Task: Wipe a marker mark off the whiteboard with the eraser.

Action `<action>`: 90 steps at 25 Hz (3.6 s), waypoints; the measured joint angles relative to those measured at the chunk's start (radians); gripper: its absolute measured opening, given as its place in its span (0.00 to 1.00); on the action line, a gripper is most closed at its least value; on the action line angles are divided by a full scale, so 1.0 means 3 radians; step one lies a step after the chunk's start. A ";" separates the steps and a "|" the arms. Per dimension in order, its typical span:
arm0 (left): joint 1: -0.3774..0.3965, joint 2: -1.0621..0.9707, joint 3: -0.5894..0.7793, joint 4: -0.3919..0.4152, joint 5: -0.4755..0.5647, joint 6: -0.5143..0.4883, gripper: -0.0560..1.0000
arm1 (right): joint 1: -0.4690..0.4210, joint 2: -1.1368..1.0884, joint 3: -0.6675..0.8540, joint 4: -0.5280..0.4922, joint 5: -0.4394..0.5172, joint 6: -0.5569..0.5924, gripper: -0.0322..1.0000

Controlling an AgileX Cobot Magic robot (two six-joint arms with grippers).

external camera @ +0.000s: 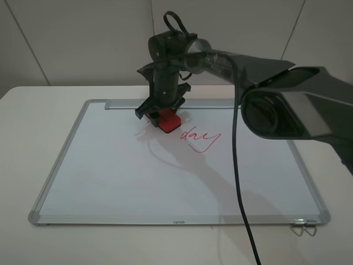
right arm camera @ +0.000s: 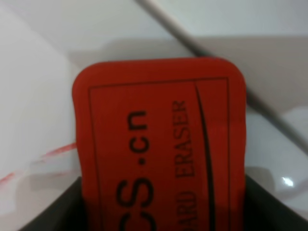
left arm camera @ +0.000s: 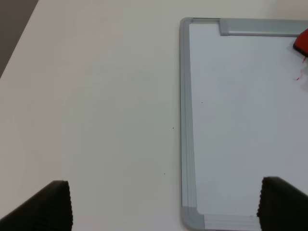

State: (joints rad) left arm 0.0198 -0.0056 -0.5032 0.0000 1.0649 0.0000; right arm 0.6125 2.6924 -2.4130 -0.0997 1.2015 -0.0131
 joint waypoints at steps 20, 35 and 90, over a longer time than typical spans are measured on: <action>0.0000 0.0000 0.0000 0.0000 0.0000 0.0000 0.78 | 0.0590 -0.0003 -0.0006 0.0092 -0.0007 -0.0186 0.53; 0.0000 0.0000 0.0000 0.0000 0.0000 0.0000 0.78 | 0.0277 -0.0879 0.0633 0.0179 0.0047 0.0007 0.53; 0.0000 0.0000 0.0000 0.0000 0.0000 0.0000 0.78 | -0.1736 -0.4806 0.5579 0.0412 -0.1297 0.0646 0.83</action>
State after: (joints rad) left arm 0.0198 -0.0056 -0.5032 0.0000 1.0649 0.0000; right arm 0.0917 1.2505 -0.7394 0.0240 0.8126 0.1807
